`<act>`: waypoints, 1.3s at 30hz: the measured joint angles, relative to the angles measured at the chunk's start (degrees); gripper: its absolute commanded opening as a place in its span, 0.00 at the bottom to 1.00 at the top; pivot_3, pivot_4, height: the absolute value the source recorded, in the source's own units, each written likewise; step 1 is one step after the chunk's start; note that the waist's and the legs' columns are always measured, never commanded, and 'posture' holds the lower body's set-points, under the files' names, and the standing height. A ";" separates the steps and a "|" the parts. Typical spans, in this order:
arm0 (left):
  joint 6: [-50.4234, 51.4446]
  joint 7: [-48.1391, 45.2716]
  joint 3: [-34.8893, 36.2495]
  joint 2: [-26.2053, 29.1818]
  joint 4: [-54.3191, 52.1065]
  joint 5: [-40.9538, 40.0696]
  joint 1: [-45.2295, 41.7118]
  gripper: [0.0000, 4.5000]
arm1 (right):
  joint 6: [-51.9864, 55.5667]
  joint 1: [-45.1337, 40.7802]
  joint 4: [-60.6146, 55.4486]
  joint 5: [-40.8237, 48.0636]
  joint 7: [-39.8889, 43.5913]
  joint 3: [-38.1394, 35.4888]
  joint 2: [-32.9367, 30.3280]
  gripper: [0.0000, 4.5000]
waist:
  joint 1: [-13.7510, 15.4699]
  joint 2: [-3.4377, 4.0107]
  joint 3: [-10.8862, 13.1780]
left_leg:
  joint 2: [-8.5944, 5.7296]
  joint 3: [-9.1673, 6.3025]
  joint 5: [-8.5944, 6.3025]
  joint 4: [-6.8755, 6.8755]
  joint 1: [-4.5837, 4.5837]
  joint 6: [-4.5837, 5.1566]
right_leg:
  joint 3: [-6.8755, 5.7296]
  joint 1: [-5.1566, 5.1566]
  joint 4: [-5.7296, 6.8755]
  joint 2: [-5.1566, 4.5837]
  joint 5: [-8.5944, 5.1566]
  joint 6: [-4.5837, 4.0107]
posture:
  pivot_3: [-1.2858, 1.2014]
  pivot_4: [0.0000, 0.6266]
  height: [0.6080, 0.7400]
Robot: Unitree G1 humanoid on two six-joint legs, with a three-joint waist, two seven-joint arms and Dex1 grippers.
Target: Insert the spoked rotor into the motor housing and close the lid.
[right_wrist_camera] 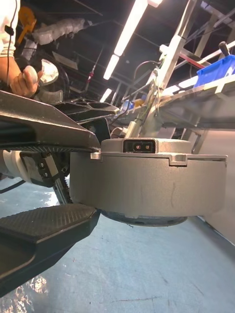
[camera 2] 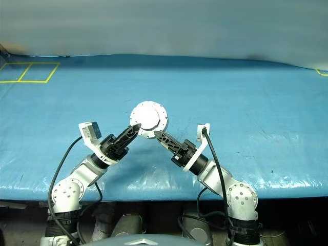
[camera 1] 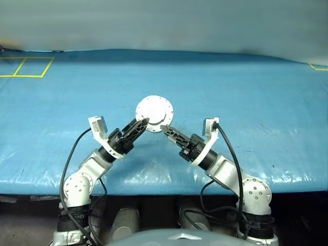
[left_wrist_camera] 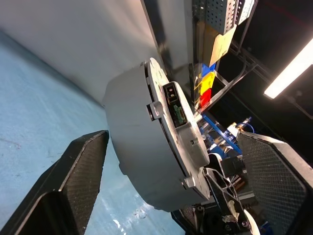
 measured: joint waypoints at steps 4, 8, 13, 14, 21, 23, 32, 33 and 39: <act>0.12 1.16 -0.36 -3.43 2.76 -0.35 -2.59 1.00 | -0.04 -0.50 0.00 0.23 -0.70 0.74 -0.52 0.26 | 0.05 -0.01 -0.01 | -0.02 0.01 0.00 0.02 -0.02 0.00 | 0.02 0.01 -0.02 -0.02 0.02 0.04 | 0.52 0.24 1.00; 1.77 2.69 -1.17 -6.02 4.00 -1.80 -3.35 1.00 | -0.07 -0.50 0.00 0.54 -1.17 1.08 -0.85 0.26 | -0.02 -0.01 -0.01 | -0.02 0.00 0.00 0.01 -0.01 0.00 | 0.02 0.01 -0.02 -0.01 0.02 0.04 | 0.52 0.24 1.00; 3.97 5.10 -0.88 -7.79 5.47 -4.00 -3.42 1.00 | -0.13 -0.43 0.00 0.89 -2.11 1.09 -1.10 0.26 | 0.00 -0.01 -0.01 | -0.02 0.00 0.00 0.04 -0.01 0.00 | 0.03 0.01 0.00 -0.01 0.03 0.04 | 0.52 0.24 1.00; 4.09 5.48 -0.73 -7.94 5.47 -4.15 -3.44 1.00 | -0.16 -0.40 0.00 0.91 -2.27 1.09 -1.11 0.26 | -0.01 -0.01 -0.01 | -0.02 0.00 0.00 0.05 -0.01 0.00 | 0.03 0.02 0.00 -0.01 0.03 0.04 | 0.52 0.24 1.00; 3.99 8.58 0.79 -8.69 5.41 -5.03 -3.44 0.72 | -0.40 -0.25 0.38 0.89 -3.74 1.08 -1.02 0.26 | 0.07 -0.01 -0.01 | -0.02 0.00 0.00 0.06 -0.01 0.00 | 0.02 0.03 0.00 -0.01 0.03 0.04 | 0.52 0.24 1.00; 4.13 9.31 0.92 -8.73 5.38 -5.21 -3.37 0.72 | -0.70 -0.21 1.04 1.00 -3.97 1.05 -0.69 0.26 | 0.07 -0.02 -0.01 | -0.03 0.00 0.00 0.06 -0.02 0.00 | 0.03 0.02 0.00 -0.01 0.03 0.04 | 0.52 0.24 1.00; 3.83 10.19 1.02 -8.55 5.38 -5.05 -2.84 0.59 | -1.00 -0.50 2.52 1.17 -5.28 1.12 0.68 0.26 | 0.07 -0.01 -0.01 | -0.02 0.00 0.01 0.07 -0.01 0.00 | 0.03 0.03 0.01 -0.01 0.03 0.04 | 0.52 0.24 1.00; 3.83 10.38 1.09 -8.55 5.37 -5.10 -2.84 0.59 | -1.01 -0.64 2.52 0.95 -5.62 1.17 0.75 0.26 | 0.07 -0.01 -0.01 | -0.03 0.00 0.01 0.08 -0.01 0.00 | 0.03 0.03 0.00 -0.01 0.04 0.05 | 0.52 0.24 1.00; 4.67 11.28 1.33 -7.71 5.32 -7.35 -2.69 0.59 | -1.07 -0.82 2.68 0.82 -6.72 1.70 1.83 0.26 | 0.05 -0.01 -0.01 | -0.02 -0.01 0.01 0.08 -0.01 0.00 | 0.02 0.03 0.01 -0.01 0.04 0.05 | 0.52 0.24 1.00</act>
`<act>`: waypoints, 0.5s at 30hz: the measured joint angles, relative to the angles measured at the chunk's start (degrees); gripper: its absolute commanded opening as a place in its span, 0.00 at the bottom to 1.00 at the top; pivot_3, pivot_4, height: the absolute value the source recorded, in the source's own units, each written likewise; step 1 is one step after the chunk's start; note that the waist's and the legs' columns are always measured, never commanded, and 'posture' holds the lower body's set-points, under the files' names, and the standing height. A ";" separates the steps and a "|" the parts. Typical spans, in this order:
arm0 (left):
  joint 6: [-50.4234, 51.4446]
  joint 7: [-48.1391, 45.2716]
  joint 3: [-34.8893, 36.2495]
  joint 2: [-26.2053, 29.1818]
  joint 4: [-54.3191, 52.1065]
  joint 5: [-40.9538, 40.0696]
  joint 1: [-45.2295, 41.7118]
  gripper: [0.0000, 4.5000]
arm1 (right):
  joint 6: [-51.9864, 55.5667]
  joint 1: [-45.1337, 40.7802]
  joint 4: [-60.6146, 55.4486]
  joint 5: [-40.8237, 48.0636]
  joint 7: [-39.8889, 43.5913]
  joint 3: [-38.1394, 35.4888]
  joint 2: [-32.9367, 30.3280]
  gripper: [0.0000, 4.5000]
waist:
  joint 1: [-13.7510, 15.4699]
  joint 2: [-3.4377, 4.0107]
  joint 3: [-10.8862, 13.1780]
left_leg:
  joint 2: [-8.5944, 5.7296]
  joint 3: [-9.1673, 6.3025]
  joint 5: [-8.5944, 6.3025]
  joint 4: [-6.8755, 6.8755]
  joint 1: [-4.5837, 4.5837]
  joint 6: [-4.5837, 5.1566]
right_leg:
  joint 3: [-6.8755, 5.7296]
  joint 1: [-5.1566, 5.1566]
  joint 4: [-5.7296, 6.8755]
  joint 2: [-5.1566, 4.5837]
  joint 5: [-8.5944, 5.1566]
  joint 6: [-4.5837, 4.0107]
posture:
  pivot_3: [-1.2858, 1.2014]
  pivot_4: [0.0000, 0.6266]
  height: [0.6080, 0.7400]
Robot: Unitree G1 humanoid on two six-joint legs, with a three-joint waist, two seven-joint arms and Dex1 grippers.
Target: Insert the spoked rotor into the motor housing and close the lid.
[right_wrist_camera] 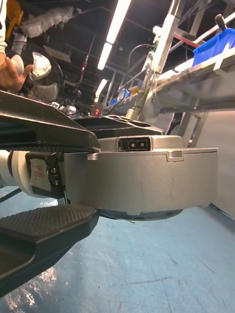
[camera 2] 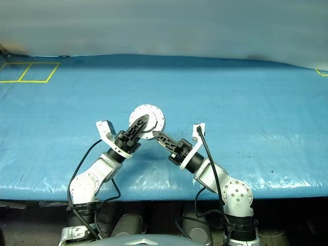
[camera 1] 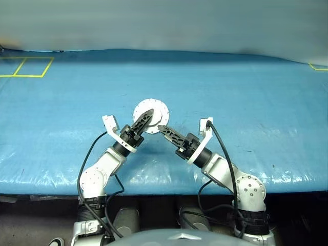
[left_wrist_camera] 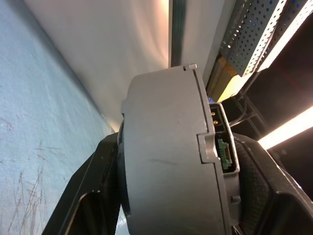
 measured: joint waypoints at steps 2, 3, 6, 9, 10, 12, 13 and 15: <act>0.92 1.79 0.03 0.85 0.00 -1.48 0.14 0.59 | 0.01 -0.01 0.63 0.08 -0.45 0.02 0.28 0.26 | 0.00 0.00 0.00 | 0.00 0.00 0.00 0.01 0.00 0.00 | 0.01 0.00 0.00 0.00 0.00 0.01 | 0.52 0.24 1.00; 1.54 2.39 0.05 1.57 0.00 -1.96 0.17 0.59 | 0.02 -0.02 0.95 0.13 -0.58 0.03 0.32 0.26 | -0.01 0.00 0.00 | 0.00 0.00 0.00 0.01 0.00 0.00 | 0.01 0.00 0.00 -0.01 0.00 0.01 | 0.52 0.24 1.00; 3.17 3.20 -0.06 4.30 0.00 -2.31 0.24 0.59 | 0.04 -0.14 1.61 -0.54 -0.73 0.26 0.16 0.26 | -0.05 0.00 0.00 | 0.00 0.00 0.00 0.01 0.00 0.00 | 0.00 -0.01 0.02 0.00 0.00 0.01 | 0.52 0.24 1.00; 3.27 3.26 -0.06 4.95 0.00 -2.45 0.27 0.59 | -0.05 -0.48 1.58 -1.76 -0.20 0.56 0.01 0.26 | 0.00 0.00 0.00 | 0.00 0.00 0.00 0.01 0.00 0.00 | 0.00 0.00 0.01 0.00 0.01 0.00 | 0.52 0.24 1.00; 3.27 3.36 -0.06 4.98 0.01 -2.58 0.25 0.59 | -0.21 -0.59 1.54 -2.37 0.16 0.63 -0.01 0.26 | 0.00 0.00 0.00 | -0.01 0.00 0.00 0.01 0.00 0.00 | 0.00 -0.01 0.01 0.00 0.01 0.01 | 0.52 0.24 1.00; 3.27 3.39 -0.13 5.09 0.00 -2.43 0.07 0.59 | -1.30 -0.77 1.25 -4.51 1.18 1.00 -0.12 0.43 | 0.01 0.00 0.00 | 0.00 0.00 0.00 0.01 0.00 0.00 | 0.00 -0.01 0.01 0.00 0.00 0.01 | 0.52 0.24 1.00; 3.27 3.65 -0.59 5.44 -0.10 -1.23 -0.21 0.59 | -2.06 -1.05 1.05 -6.87 1.02 1.11 -0.26 0.48 | 0.02 0.01 -0.01 | -0.01 0.01 0.00 0.01 0.02 0.00 | 0.00 0.01 0.01 0.00 0.01 0.01 | 0.52 0.24 1.00; 3.71 4.14 -1.64 6.23 -0.09 1.03 -0.39 0.59 | -3.71 -1.28 1.20 -10.01 1.16 0.37 -0.81 0.64 | 0.06 0.01 -0.01 | -0.03 0.02 0.01 0.02 0.02 -0.02 | 0.02 0.01 0.01 0.00 0.02 0.03 | 0.52 0.24 1.00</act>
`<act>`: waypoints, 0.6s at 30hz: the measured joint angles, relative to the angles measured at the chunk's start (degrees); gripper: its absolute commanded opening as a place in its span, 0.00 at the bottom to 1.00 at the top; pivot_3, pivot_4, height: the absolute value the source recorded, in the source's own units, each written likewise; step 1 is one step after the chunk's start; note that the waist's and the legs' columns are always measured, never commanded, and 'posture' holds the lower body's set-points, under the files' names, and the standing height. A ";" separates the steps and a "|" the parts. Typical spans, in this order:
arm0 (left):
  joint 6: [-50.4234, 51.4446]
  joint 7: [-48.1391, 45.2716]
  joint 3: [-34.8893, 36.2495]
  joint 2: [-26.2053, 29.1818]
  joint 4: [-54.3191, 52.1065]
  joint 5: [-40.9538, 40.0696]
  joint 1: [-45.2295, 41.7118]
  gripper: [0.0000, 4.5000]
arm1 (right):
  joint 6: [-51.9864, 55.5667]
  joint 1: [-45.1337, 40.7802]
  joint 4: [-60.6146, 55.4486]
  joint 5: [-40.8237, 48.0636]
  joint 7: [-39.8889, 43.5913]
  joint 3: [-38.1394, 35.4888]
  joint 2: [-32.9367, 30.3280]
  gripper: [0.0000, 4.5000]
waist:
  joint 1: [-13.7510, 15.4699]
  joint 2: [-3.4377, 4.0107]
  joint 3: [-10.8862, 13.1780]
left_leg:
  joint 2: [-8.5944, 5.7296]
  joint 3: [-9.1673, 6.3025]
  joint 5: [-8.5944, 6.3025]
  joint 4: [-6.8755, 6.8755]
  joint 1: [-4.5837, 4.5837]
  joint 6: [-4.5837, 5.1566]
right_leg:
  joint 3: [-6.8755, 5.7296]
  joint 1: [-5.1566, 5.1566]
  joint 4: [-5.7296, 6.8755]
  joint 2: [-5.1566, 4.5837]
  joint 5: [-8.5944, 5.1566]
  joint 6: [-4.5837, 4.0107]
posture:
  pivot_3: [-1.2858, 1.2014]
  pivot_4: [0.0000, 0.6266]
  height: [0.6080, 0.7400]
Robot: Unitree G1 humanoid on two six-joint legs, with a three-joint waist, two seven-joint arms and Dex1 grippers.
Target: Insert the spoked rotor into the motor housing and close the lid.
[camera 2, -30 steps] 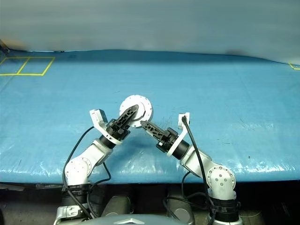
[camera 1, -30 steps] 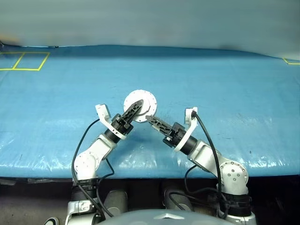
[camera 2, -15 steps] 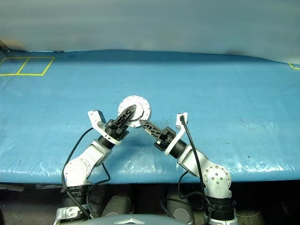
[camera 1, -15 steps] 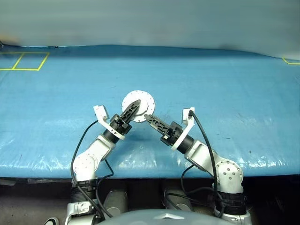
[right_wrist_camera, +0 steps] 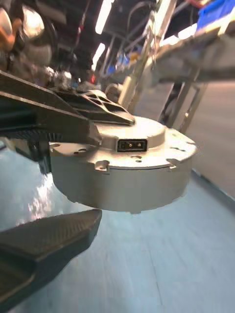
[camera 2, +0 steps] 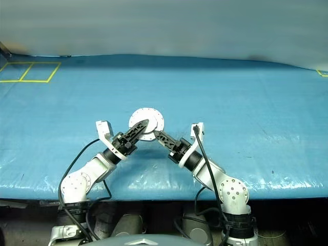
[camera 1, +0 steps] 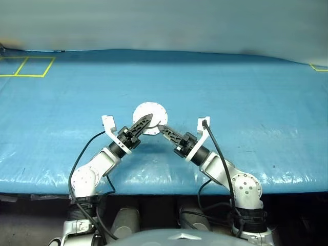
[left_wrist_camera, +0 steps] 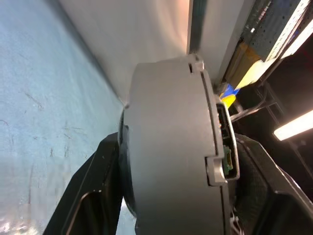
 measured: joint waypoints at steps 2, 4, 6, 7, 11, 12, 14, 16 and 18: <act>0.75 0.36 -1.24 -0.07 0.19 1.89 0.06 0.59 | -1.06 -0.56 -0.02 -0.98 -0.07 -0.68 0.16 0.78 | 0.00 -0.01 0.01 | 0.00 -0.01 0.00 0.00 -0.02 0.00 | 0.00 -0.01 -0.01 0.00 0.00 0.00 | 0.52 0.24 1.00; 1.69 0.39 -1.87 -0.10 0.29 2.94 0.06 0.59 | -1.34 -0.94 -0.11 -1.02 -0.04 -1.11 0.35 0.86 | -0.04 -0.01 0.00 | 0.01 -0.01 0.00 -0.02 -0.02 0.00 | 0.00 -0.02 -0.01 0.00 0.00 0.00 | 0.52 0.24 1.00; 1.89 0.33 -1.99 -0.19 0.29 3.89 0.06 0.59 | -1.34 -0.93 -0.07 -1.07 -0.11 -1.23 0.34 0.86 | -0.14 0.00 0.00 | 0.02 0.00 0.00 -0.03 -0.01 0.00 | 0.00 -0.04 0.00 0.00 0.00 -0.01 | 0.52 0.24 1.00; 1.87 0.31 -1.98 -0.28 0.29 4.17 0.05 0.59 | -1.35 -0.94 -0.06 -1.13 -0.12 -1.30 0.34 0.86 | -0.15 0.00 0.00 | 0.02 -0.01 0.00 -0.03 -0.01 0.00 | 0.00 -0.04 0.00 0.00 0.00 -0.01 | 0.52 0.24 1.00; 1.59 0.19 -1.89 -0.39 0.63 5.60 -0.08 0.59 | -1.31 -0.94 -0.07 -1.22 -0.12 -1.33 0.34 0.86 | -0.08 0.00 0.00 | 0.01 0.00 0.00 -0.01 -0.01 0.00 | 0.01 -0.02 0.00 0.00 0.01 0.00 | 0.52 0.24 1.00; 1.32 0.21 -1.68 -0.63 1.07 6.32 -0.20 0.59 | -1.30 -0.94 -0.07 -1.28 -0.12 -1.32 0.34 0.86 | -0.06 0.00 0.00 | 0.01 0.00 0.00 -0.01 -0.01 0.00 | 0.01 -0.02 0.00 0.00 0.01 0.00 | 0.52 0.24 1.00; 0.82 -0.19 -1.35 -1.27 1.75 6.77 -0.21 0.54 | -1.21 -0.95 -0.01 -1.42 -0.18 -1.31 0.36 0.87 | -0.04 -0.01 0.00 | 0.01 0.00 0.00 0.00 -0.03 0.00 | 0.01 -0.03 0.00 -0.01 0.01 0.00 | 0.52 0.24 1.00; 0.35 -0.99 -1.06 -1.38 1.83 6.99 -0.18 0.52 | -1.15 -1.08 -0.04 -1.41 -0.17 -1.26 0.54 0.87 | -0.09 0.00 0.00 | 0.01 0.00 0.00 -0.01 -0.02 0.00 | 0.01 -0.03 0.00 0.00 0.01 -0.01 | 0.52 0.24 1.00; -0.27 -1.19 -0.58 -1.55 1.82 7.06 -0.21 0.52 | -1.01 -1.09 -0.05 -1.63 -0.13 -1.00 0.66 0.87 | -0.08 0.00 0.00 | 0.02 -0.01 0.00 -0.01 -0.02 0.00 | 0.00 -0.03 0.00 0.00 0.01 -0.01 | 0.52 0.24 1.00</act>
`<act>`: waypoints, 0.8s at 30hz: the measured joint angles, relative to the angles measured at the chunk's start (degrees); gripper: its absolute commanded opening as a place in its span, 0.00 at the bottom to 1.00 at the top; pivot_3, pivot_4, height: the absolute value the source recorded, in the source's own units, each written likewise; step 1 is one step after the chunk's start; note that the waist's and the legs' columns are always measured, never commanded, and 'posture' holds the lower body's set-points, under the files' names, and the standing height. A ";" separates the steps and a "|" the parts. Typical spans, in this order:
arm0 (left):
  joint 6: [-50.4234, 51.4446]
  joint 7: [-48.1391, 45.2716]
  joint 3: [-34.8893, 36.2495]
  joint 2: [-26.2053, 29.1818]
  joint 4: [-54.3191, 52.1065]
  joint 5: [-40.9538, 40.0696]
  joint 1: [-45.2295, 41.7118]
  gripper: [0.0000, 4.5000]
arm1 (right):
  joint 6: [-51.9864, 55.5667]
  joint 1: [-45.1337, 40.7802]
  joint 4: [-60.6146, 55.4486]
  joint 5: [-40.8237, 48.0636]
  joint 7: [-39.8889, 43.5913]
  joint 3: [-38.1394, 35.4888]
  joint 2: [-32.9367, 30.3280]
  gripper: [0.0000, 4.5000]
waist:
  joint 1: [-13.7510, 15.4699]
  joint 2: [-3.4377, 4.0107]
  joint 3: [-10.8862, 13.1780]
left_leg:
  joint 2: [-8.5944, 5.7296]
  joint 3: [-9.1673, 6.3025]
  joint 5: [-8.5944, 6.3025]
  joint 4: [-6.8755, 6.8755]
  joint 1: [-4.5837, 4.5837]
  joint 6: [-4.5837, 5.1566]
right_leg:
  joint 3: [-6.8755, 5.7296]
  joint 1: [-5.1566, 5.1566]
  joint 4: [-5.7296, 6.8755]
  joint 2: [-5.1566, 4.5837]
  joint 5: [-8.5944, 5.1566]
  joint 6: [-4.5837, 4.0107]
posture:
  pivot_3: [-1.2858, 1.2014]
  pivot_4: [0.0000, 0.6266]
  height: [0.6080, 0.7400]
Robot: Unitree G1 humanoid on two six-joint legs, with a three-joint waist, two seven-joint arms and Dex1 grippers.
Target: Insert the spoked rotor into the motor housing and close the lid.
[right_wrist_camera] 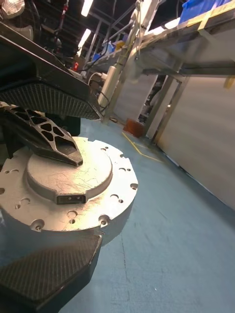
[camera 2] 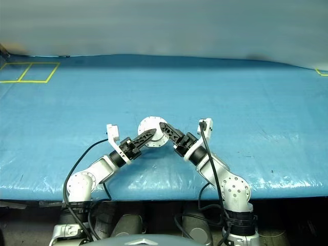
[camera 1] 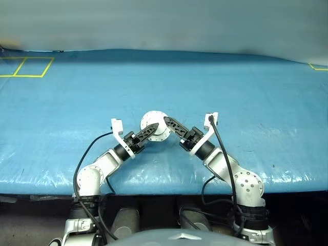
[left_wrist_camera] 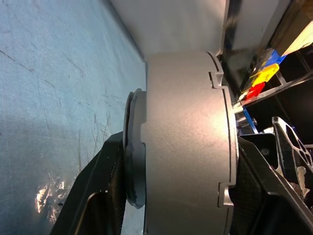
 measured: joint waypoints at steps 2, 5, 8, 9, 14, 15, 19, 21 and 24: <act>-1.08 0.05 0.29 -0.19 -0.01 1.00 -0.09 0.52 | -0.15 -0.02 -0.13 -1.72 0.15 0.74 -0.28 0.87 | 0.05 0.00 0.00 | -0.01 0.00 0.00 0.01 -0.01 0.00 | 0.00 0.01 0.00 0.00 0.00 0.00 | 0.52 0.24 1.00; -3.58 0.75 0.96 -0.76 -0.01 2.66 -0.82 0.52 | -1.35 0.05 -1.22 -6.16 1.45 2.45 -1.74 0.87 | 0.14 0.00 0.00 | -0.02 0.00 0.00 0.02 -0.01 -0.01 | 0.00 0.00 0.00 -0.01 0.01 0.01 | 0.52 0.24 1.00; -8.21 2.68 3.31 -1.71 -0.01 4.59 -3.42 0.52 | -5.46 0.08 -2.65 -15.39 1.48 4.38 -4.06 0.87 | 0.37 -0.01 0.00 | -0.02 0.01 0.02 0.04 0.00 -0.03 | 0.00 0.01 0.00 -0.01 0.02 0.03 | 0.52 0.24 1.00; -10.26 3.65 4.37 -1.75 0.01 5.69 -4.53 0.52 | -7.07 0.18 -2.63 -19.23 1.05 4.66 -4.74 0.87 | 0.39 -0.01 0.00 | -0.02 0.01 0.02 0.04 0.00 -0.04 | 0.01 0.01 0.01 0.00 0.03 0.03 | 0.52 0.24 1.00; -18.71 8.84 10.43 2.82 4.92 12.99 -8.65 0.52 | -13.04 0.97 -1.20 -30.85 -0.78 3.44 -6.13 0.87 | 0.13 -0.01 -0.01 | -0.01 0.04 0.04 -0.04 0.05 -0.06 | 0.06 -0.01 0.01 0.02 0.04 0.01 | 0.52 0.24 1.00; -19.46 9.53 11.35 3.70 6.04 14.12 -8.45 0.52 | -13.40 1.36 -1.12 -32.26 -0.88 3.14 -6.45 0.87 | 0.16 -0.02 -0.01 | -0.01 0.03 0.03 -0.04 0.03 -0.05 | 0.05 -0.01 -0.01 0.01 0.04 0.01 | 0.52 0.24 1.00; -19.88 10.42 13.07 5.18 10.35 17.44 -7.04 0.52 | -14.38 2.09 -0.71 -37.21 -0.74 3.67 -6.88 0.87 | 0.81 -0.05 0.00 | -0.07 0.01 0.02 -0.04 -0.06 -0.03 | 0.00 -0.04 -0.07 -0.06 0.06 0.04 | 0.52 0.24 1.00; -19.89 10.27 12.99 5.27 11.76 18.40 -6.08 0.52 | -14.38 2.20 -0.41 -38.59 -0.21 4.46 -6.45 0.87 | 1.01 -0.07 -0.02 | -0.07 -0.01 0.02 -0.04 -0.06 -0.03 | -0.02 -0.03 -0.08 -0.07 0.06 0.04 | 0.52 0.24 1.00; -20.52 9.32 12.92 5.14 12.02 19.24 -6.00 0.52 | -14.37 2.56 -0.04 -39.89 0.28 5.22 -5.36 0.87 | 0.97 -0.10 -0.05 | -0.07 0.00 0.03 -0.03 0.02 -0.05 | -0.01 0.03 -0.03 -0.06 0.07 0.04 | 0.52 0.24 1.00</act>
